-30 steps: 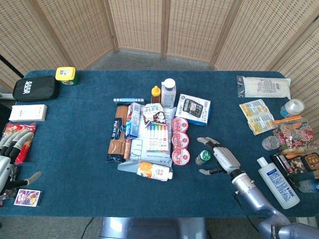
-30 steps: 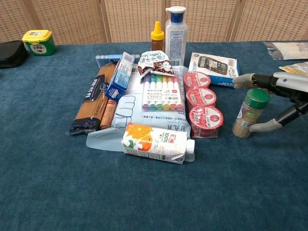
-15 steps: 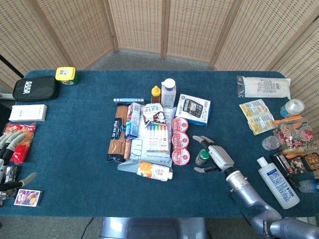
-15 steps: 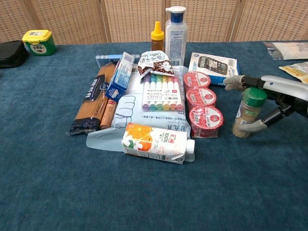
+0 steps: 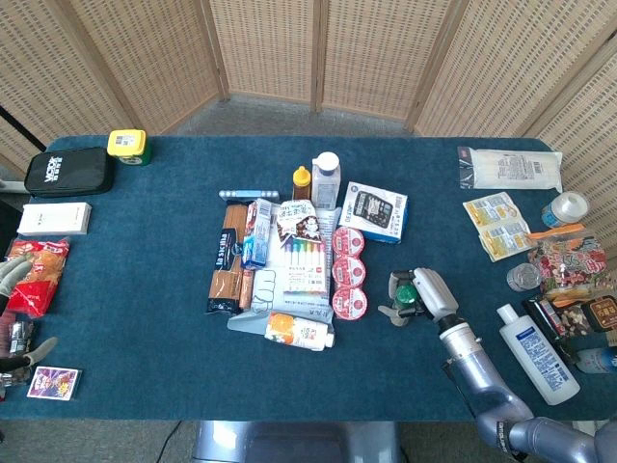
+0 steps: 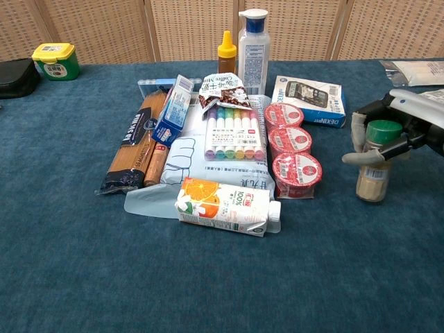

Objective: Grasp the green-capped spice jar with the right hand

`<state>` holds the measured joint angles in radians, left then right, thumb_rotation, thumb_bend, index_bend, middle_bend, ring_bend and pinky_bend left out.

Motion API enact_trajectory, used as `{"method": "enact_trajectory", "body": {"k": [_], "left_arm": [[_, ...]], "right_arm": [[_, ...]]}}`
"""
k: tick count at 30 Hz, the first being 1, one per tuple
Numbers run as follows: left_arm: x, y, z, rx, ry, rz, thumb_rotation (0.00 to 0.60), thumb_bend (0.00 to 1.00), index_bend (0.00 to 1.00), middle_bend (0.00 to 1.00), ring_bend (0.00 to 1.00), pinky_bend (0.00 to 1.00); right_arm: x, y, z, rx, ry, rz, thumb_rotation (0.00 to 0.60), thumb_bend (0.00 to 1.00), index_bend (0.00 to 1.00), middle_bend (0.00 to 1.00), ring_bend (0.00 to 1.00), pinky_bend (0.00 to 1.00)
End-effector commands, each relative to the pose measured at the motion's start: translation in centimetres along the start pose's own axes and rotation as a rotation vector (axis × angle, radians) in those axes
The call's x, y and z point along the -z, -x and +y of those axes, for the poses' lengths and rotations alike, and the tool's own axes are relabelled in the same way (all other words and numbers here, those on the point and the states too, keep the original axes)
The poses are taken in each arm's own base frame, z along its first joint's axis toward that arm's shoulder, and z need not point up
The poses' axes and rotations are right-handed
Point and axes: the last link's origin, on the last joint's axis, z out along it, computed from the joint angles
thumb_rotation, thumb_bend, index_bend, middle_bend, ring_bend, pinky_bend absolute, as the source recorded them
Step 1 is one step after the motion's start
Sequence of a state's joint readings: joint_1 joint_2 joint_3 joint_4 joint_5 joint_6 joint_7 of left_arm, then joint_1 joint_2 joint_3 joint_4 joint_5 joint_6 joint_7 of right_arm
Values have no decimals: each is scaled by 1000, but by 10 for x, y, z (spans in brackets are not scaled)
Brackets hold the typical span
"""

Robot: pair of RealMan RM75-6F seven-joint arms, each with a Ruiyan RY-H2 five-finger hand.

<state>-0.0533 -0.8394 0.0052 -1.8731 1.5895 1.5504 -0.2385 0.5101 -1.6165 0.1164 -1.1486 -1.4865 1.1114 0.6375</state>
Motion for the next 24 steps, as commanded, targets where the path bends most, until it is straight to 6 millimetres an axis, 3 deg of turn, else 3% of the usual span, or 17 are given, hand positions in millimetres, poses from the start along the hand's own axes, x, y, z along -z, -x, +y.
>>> {"method": "enact_trajectory", "body": {"k": [1, 10, 19, 24], "left_arm": [[0, 0, 0, 0, 3, 1, 600, 232, 0, 0, 0, 0], [-1, 3, 3, -2, 13, -12, 600, 233, 0, 0, 0, 0], [0, 6, 6, 7, 30, -22, 600, 233, 0, 0, 0, 0], [0, 7, 7, 12, 40, -19, 600, 232, 0, 0, 0, 0]], "right_arm": [[-1, -6, 0, 6, -13, 27, 600, 188, 714, 1000, 1000, 908], [-5, -50, -22, 74, -79, 95, 600, 190, 708, 1000, 1000, 908], [-15, -103, -76, 107, -174, 206, 600, 189, 699, 1000, 1000, 908], [-21, -132, -118, 110, -245, 270, 600, 190, 702, 1000, 1000, 909]]}}
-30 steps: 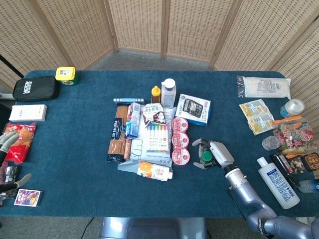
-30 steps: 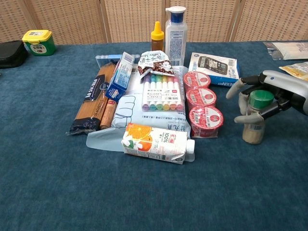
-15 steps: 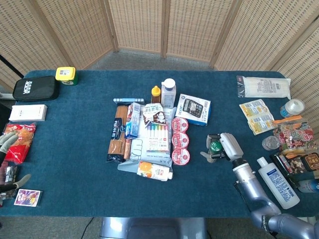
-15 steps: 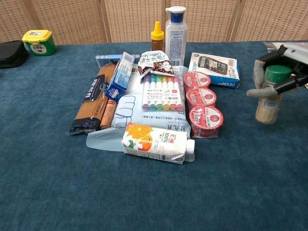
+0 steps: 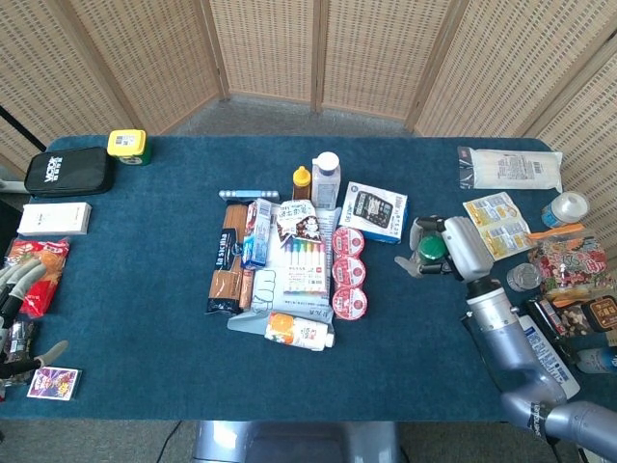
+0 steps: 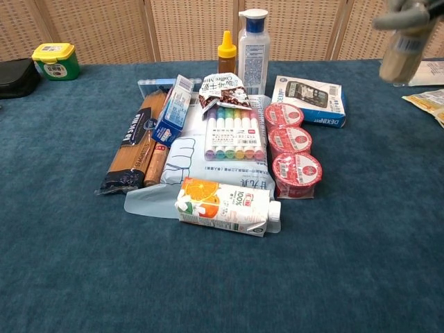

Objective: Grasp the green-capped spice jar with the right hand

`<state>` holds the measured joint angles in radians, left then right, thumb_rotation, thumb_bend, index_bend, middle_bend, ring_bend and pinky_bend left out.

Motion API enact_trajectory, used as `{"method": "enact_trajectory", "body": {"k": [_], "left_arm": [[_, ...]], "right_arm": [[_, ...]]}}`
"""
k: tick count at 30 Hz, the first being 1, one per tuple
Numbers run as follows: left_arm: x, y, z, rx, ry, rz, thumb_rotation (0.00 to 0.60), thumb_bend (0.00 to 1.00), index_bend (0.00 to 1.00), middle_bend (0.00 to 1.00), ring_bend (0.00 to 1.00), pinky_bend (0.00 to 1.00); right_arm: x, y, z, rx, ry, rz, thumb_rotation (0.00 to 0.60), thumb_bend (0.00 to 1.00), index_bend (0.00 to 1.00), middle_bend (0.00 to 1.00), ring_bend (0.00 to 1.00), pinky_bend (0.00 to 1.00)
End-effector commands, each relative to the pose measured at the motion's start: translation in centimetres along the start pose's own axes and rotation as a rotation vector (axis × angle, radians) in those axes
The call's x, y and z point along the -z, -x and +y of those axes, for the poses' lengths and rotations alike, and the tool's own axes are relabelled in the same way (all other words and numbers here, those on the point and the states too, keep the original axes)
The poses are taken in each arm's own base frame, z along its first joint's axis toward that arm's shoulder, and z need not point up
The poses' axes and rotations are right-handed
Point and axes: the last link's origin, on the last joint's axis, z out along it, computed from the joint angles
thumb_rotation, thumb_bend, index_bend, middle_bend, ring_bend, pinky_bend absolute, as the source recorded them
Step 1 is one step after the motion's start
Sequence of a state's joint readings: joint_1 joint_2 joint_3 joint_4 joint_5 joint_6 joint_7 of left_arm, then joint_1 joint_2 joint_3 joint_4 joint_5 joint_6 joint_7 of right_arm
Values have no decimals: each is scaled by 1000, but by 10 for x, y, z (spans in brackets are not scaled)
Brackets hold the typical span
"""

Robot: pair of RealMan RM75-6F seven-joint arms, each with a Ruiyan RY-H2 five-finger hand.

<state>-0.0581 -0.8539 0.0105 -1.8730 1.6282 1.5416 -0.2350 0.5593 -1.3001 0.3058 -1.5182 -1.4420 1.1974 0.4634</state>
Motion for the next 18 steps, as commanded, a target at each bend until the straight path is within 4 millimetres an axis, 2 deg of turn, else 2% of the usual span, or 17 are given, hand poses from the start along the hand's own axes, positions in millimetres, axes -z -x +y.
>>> {"method": "enact_trajectory", "body": {"k": [1, 7, 18], "left_arm": [[0, 0, 0, 3, 3, 3, 600, 232, 0, 0, 0, 0], [-1, 3, -3, 10, 1, -5, 600, 233, 0, 0, 0, 0], [-4, 4, -7, 17, 5, -2, 600, 234, 0, 0, 0, 0]], "right_arm": [[-18, -27, -29, 9, -53, 63, 600, 188, 703, 1000, 1000, 908], [-29, -48, -60, -7, -85, 119, 600, 189, 702, 1000, 1000, 908], [-30, -51, -71, 6, -89, 112, 600, 188, 698, 1000, 1000, 908]]}}
